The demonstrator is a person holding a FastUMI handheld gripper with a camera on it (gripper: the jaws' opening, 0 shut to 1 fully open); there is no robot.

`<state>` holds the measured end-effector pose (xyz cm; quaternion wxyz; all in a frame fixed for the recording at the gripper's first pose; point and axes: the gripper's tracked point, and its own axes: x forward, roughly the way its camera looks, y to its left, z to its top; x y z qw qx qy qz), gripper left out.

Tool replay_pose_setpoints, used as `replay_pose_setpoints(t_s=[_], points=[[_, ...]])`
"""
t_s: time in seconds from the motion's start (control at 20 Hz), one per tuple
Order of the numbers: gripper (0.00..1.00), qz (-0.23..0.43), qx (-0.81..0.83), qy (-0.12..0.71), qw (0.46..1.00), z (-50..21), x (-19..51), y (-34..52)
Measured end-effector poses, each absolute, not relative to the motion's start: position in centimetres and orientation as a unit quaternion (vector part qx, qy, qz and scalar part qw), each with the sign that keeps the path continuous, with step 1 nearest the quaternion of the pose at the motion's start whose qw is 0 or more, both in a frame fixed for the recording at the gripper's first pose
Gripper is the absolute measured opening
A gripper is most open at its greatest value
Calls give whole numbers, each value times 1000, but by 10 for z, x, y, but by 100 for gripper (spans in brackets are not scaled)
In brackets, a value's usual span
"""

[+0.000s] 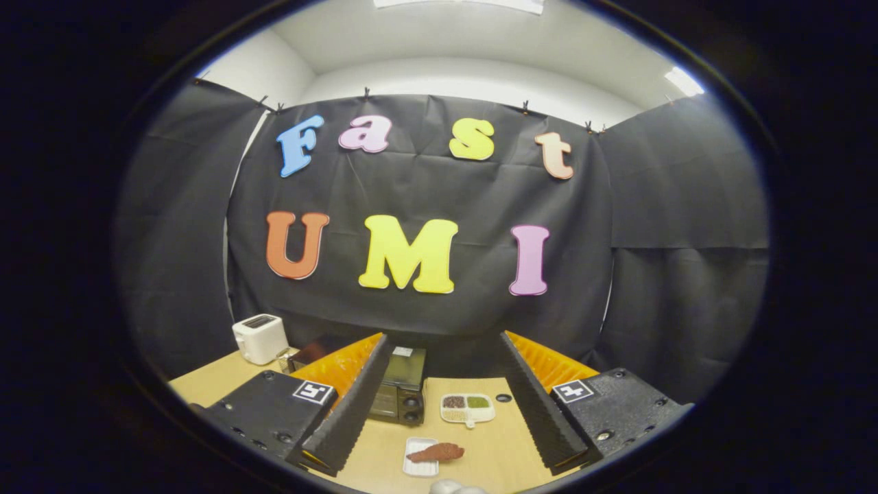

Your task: Open the toaster oven, put the food inside, and close the toaster oven door.

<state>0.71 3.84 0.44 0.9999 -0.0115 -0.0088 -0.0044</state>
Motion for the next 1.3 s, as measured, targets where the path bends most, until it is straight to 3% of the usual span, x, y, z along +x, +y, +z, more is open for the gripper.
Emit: replay_pose_setpoints(t_s=[0.55,0.85,1.3], points=[[100,16,-10,22,1000,-42,66,120],[100,41,-11,45,998,-92,125,196],[100,22,-10,100,995,-172,220,253]])
